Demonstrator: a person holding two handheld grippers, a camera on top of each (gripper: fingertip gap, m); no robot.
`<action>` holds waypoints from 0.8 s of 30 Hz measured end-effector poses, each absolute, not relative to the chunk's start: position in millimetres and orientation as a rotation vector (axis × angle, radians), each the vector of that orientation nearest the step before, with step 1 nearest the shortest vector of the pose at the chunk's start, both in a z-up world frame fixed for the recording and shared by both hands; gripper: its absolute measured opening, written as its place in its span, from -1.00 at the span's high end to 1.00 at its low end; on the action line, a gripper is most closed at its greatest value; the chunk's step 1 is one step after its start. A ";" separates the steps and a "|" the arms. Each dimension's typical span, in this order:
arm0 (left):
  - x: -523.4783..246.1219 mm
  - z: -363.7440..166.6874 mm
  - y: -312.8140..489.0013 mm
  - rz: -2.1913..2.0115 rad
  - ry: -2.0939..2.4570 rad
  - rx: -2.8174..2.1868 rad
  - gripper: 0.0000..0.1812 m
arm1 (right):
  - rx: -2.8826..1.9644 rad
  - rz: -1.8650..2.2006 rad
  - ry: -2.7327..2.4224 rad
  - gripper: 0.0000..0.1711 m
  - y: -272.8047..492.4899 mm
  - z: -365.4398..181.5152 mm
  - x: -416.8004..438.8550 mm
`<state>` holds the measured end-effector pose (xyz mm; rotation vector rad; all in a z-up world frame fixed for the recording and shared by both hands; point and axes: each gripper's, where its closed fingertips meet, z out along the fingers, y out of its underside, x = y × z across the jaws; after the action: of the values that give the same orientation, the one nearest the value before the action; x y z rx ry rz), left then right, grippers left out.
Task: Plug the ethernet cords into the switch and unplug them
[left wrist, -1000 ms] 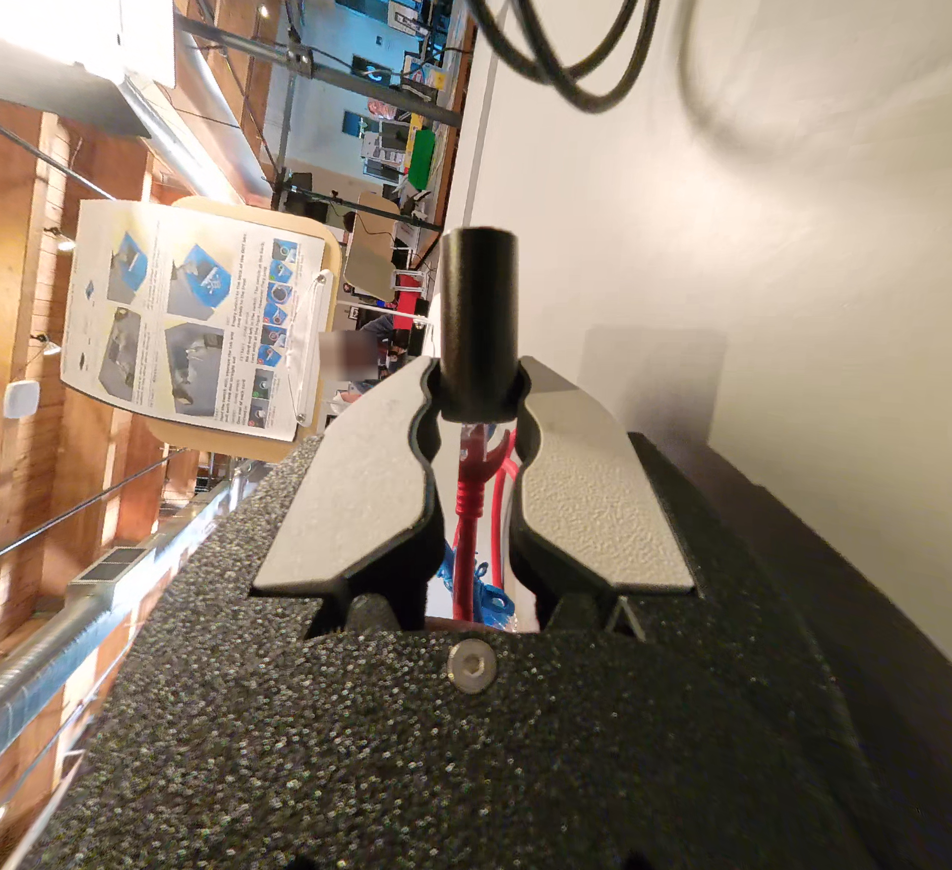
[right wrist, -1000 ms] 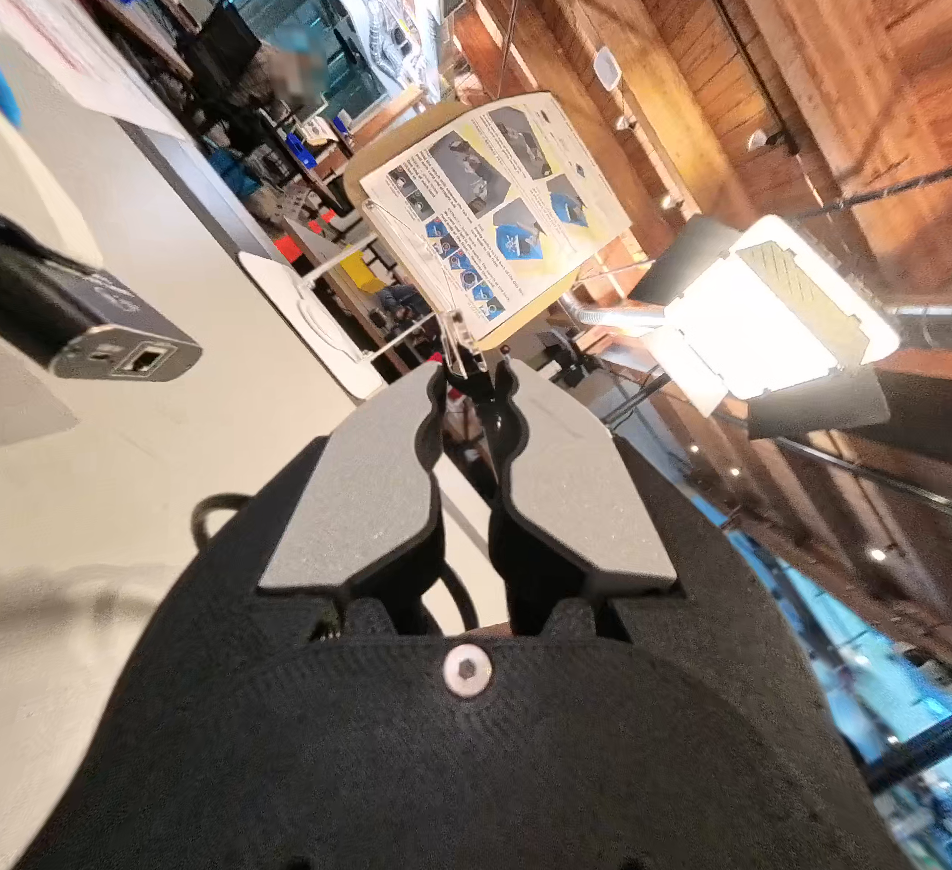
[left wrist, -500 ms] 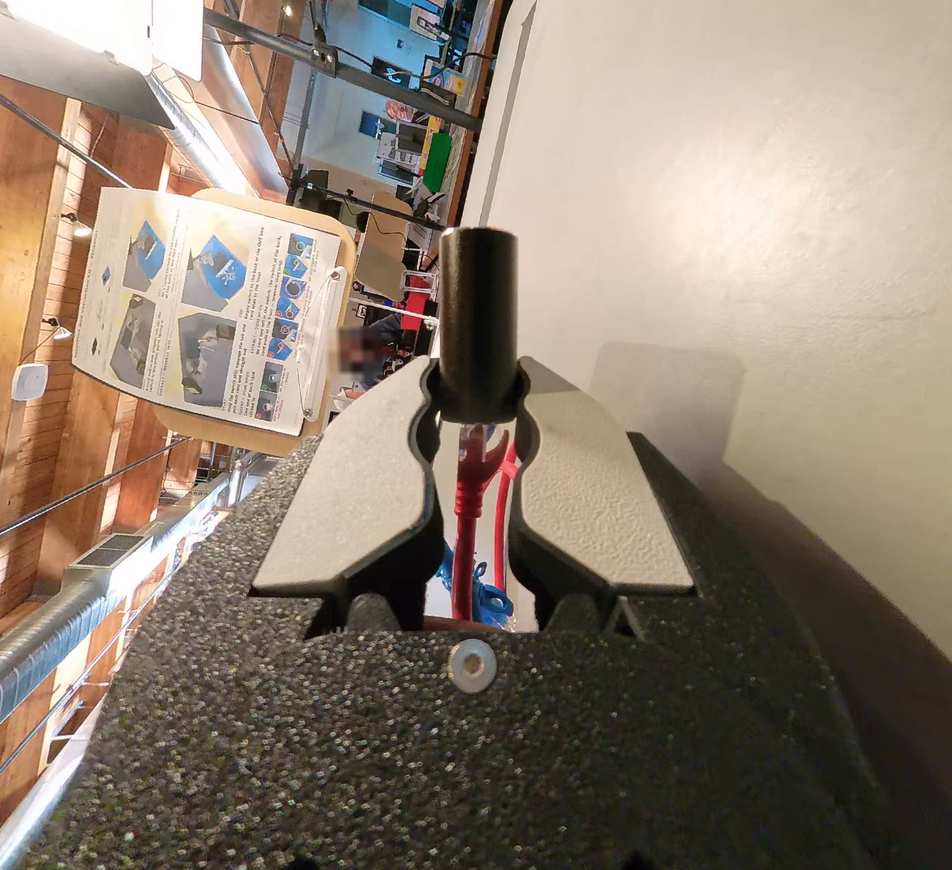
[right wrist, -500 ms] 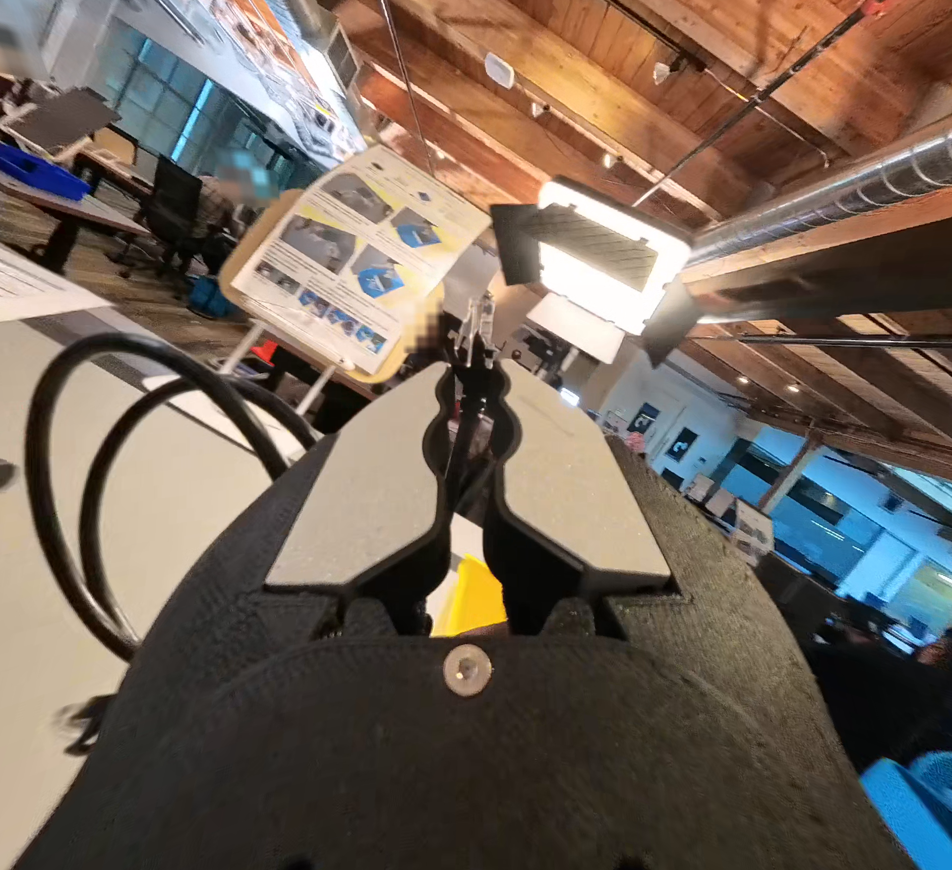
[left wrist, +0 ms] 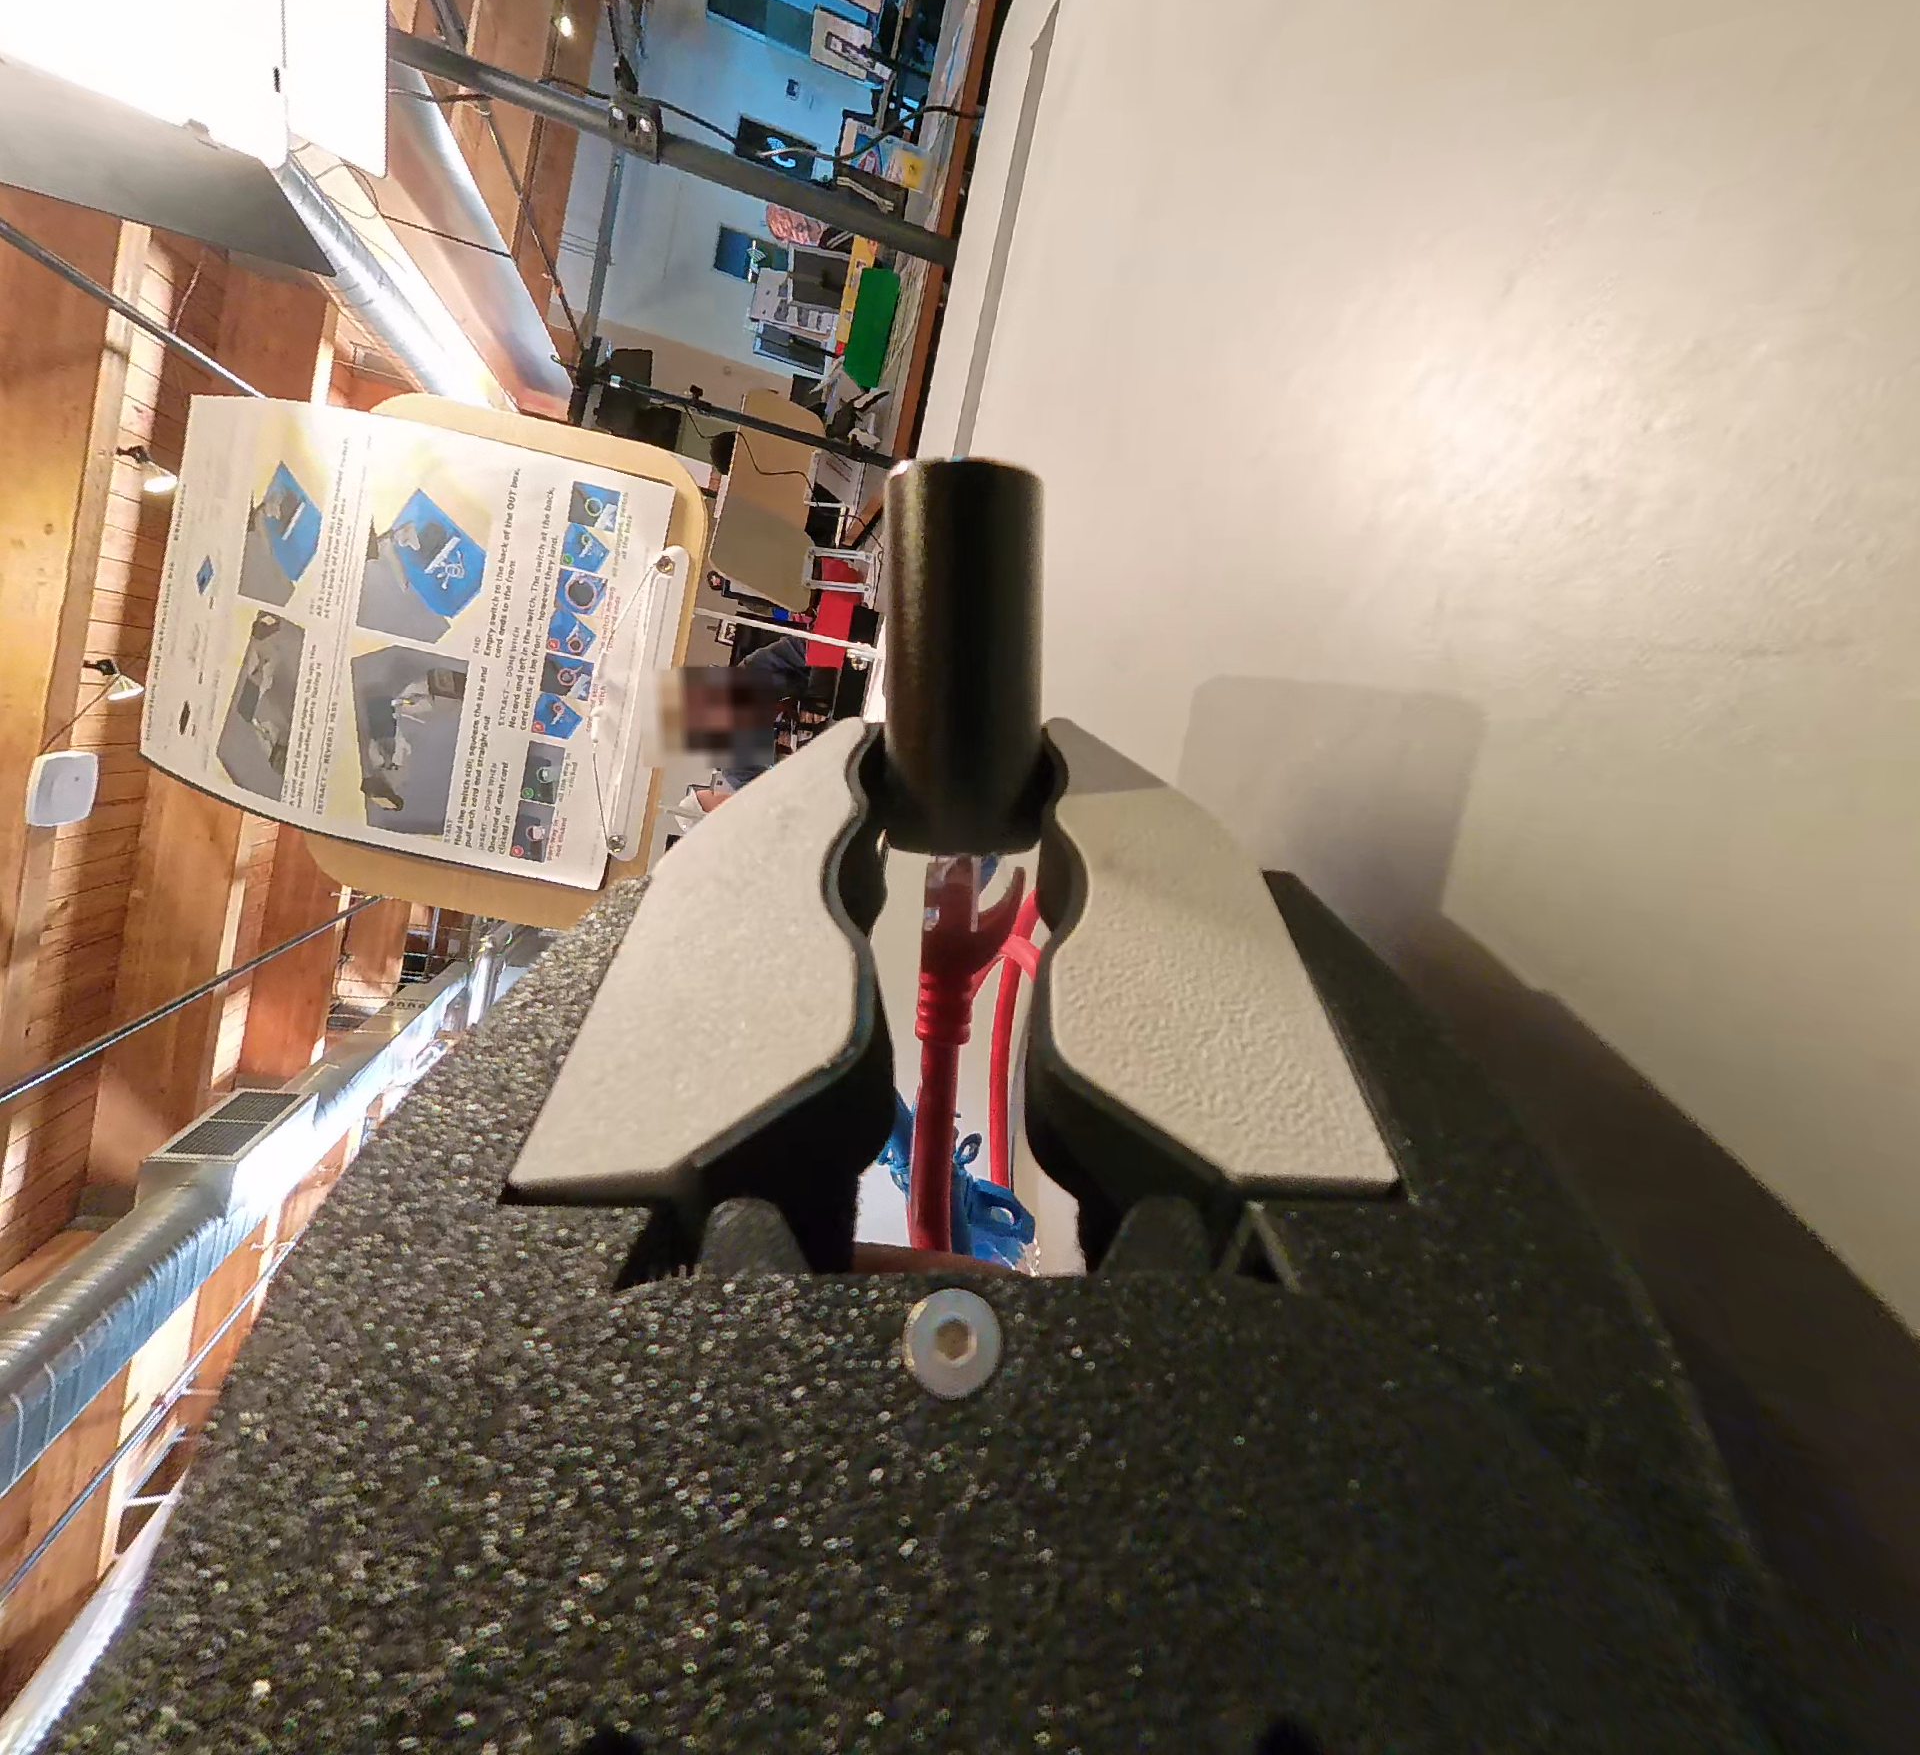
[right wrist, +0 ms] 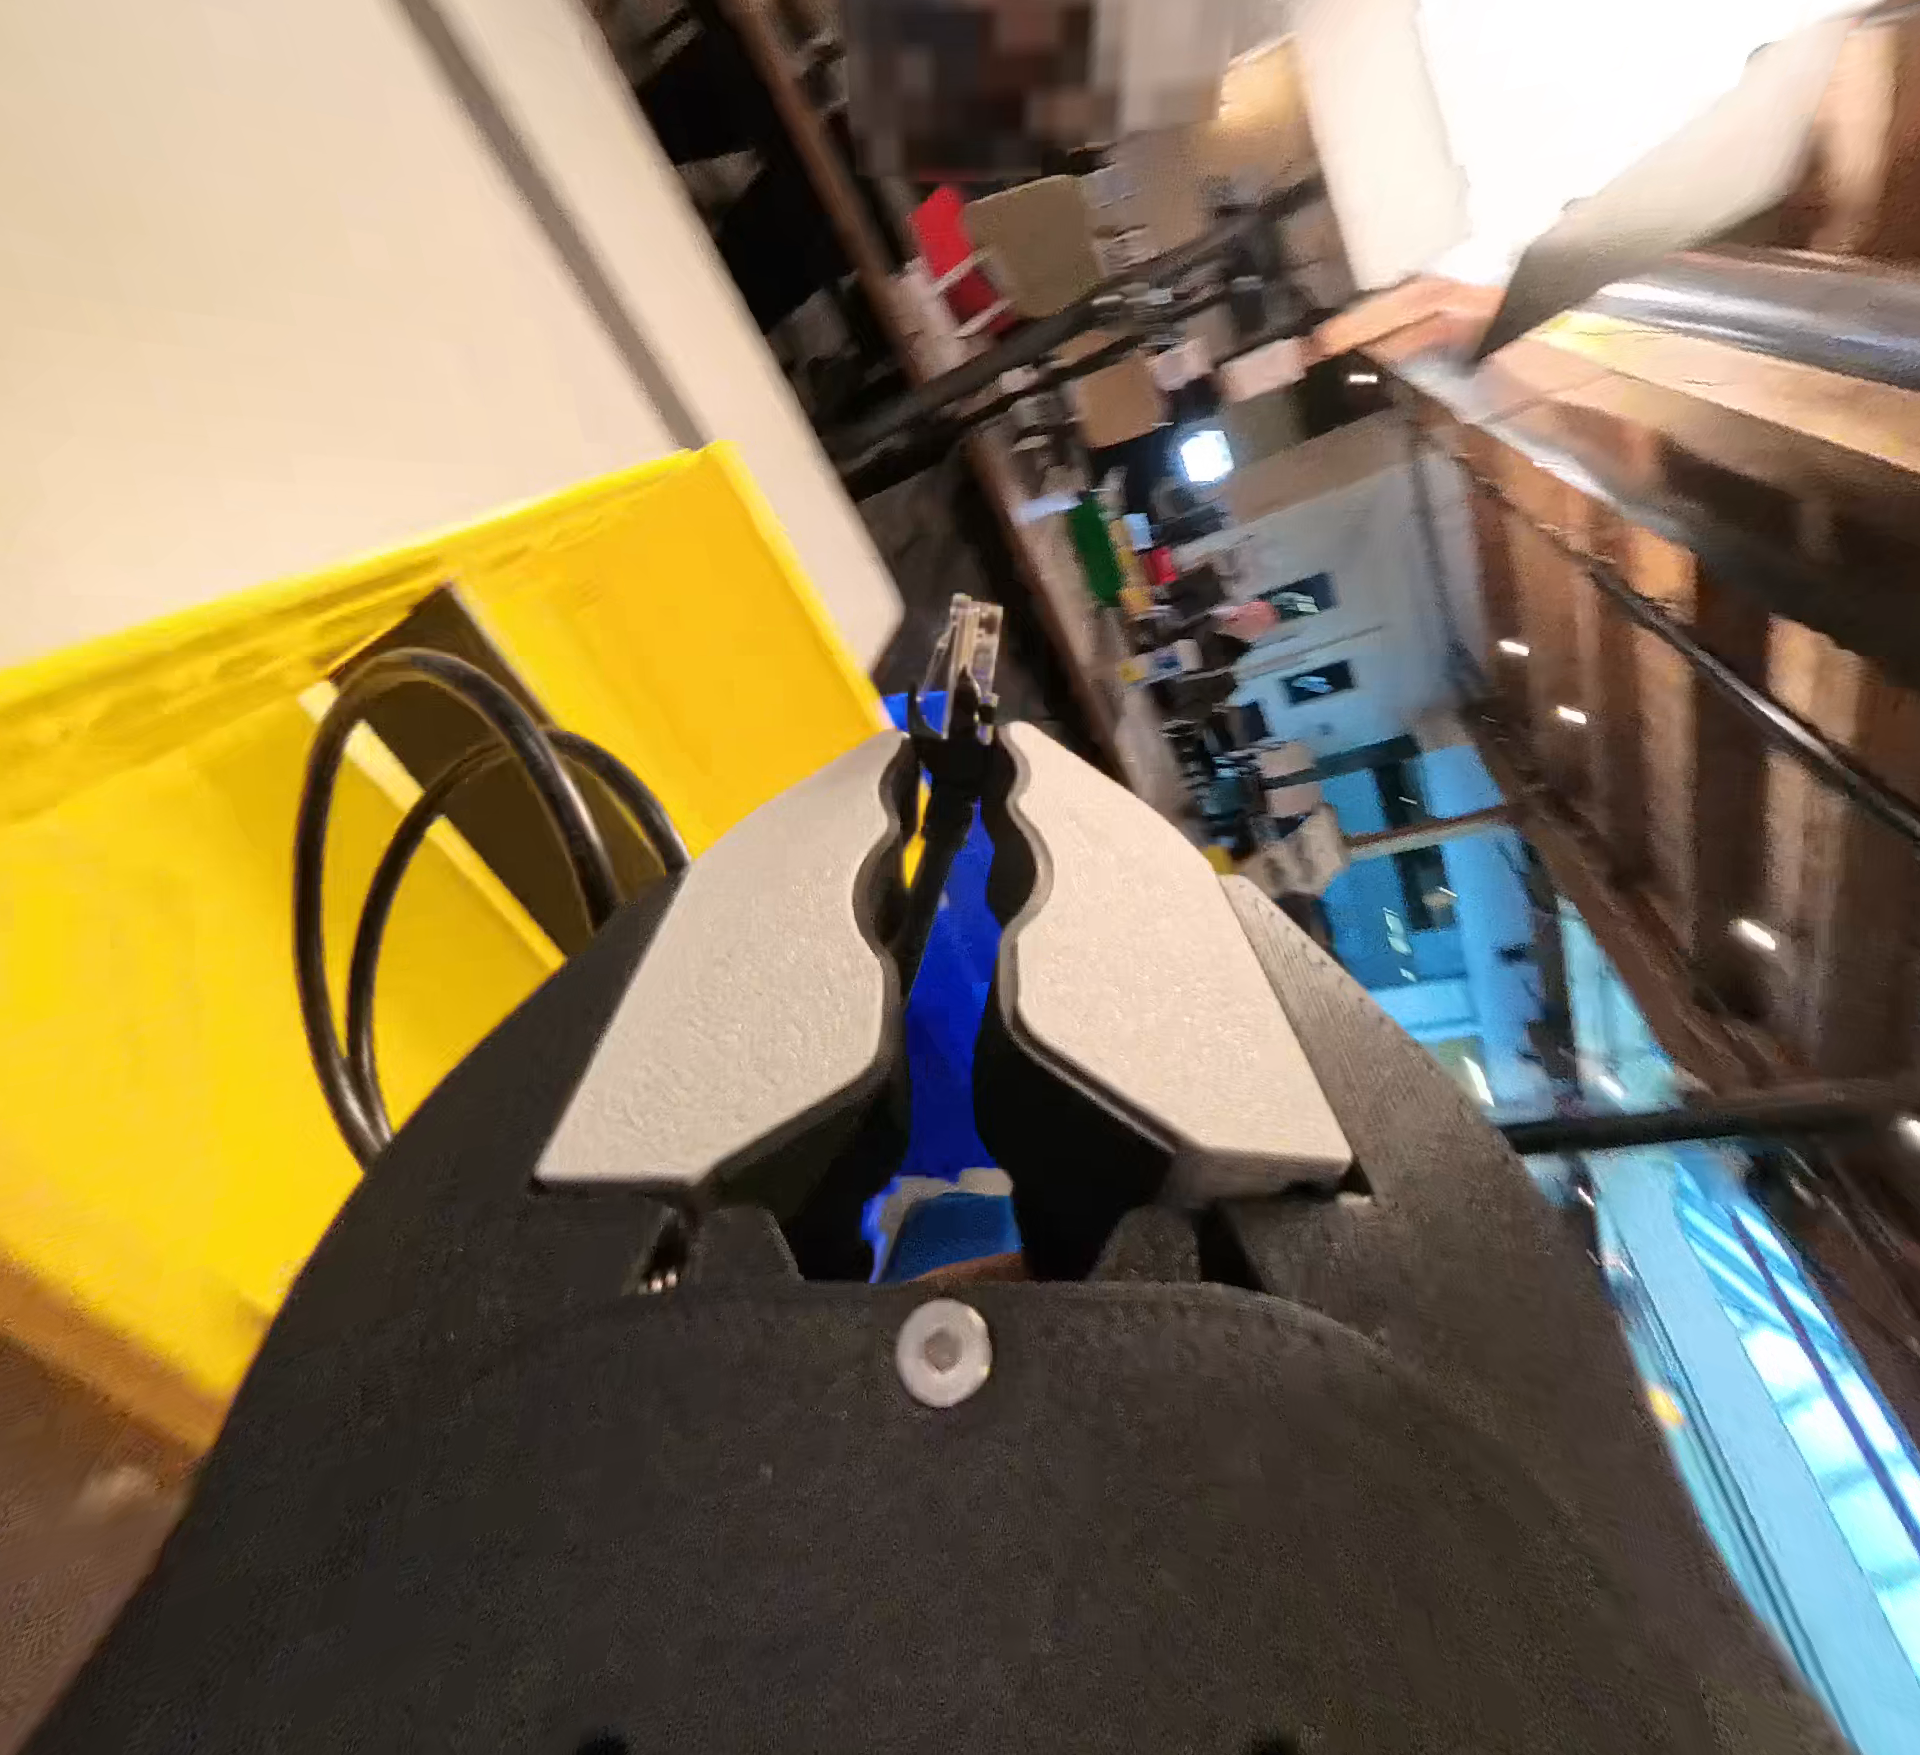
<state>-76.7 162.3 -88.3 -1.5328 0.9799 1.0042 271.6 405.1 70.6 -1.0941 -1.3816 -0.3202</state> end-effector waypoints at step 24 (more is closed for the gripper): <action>-77.2 -76.1 161.0 0.961 0.906 -1.510 0.72 | -1.169 -0.291 -1.734 0.51 412.0 -10.6 237.8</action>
<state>-77.2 161.0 -76.1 -1.5102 0.9062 0.9612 237.8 412.0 -10.6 -1.1693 -1.7336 -0.2910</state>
